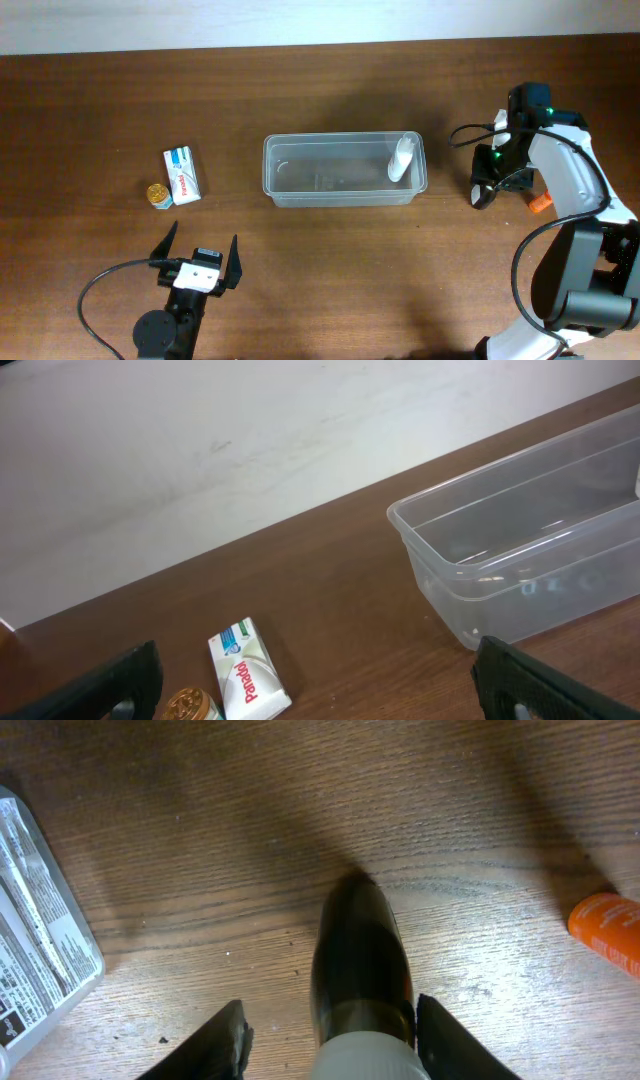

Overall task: Pack container
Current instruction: 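Lower the right gripper onto the small black bottle and grasp it, then lift the black bottle and carry it over the container's right end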

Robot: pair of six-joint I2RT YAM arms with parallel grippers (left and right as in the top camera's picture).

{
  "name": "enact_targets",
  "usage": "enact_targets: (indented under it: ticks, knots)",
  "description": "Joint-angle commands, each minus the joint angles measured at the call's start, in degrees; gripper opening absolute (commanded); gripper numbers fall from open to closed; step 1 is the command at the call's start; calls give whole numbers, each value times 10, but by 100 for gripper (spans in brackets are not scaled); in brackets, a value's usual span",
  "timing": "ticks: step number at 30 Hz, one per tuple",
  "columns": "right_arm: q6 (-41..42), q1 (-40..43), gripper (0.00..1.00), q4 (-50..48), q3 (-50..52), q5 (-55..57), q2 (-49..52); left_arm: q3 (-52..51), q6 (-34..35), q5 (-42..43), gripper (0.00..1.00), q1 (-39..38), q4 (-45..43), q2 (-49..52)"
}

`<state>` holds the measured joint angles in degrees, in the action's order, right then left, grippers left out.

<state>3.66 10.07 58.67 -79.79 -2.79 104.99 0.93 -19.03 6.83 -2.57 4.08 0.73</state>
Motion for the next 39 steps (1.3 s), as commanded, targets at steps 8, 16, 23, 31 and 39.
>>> enact_targets:
  ticks: [8, 16, 23, 31, 39]
  knots:
    - [3, -2, 27, 7, 5, 5, 5, -4, 3, -4, 99, 3, -1, -4]
    - [2, -2, 17, 7, 2, 5, 5, -4, 3, -4, 99, 3, -1, -4]
    - [-2, -2, 13, 65, -68, 5, 5, -4, 3, -4, 99, 3, -1, -4]
    - [-2, -6, 12, 184, -234, 5, 4, -4, 3, -4, 99, 3, -1, -4]
    - [-4, -73, 12, 293, -417, 3, -6, -4, 3, -4, 99, 3, -1, -4]
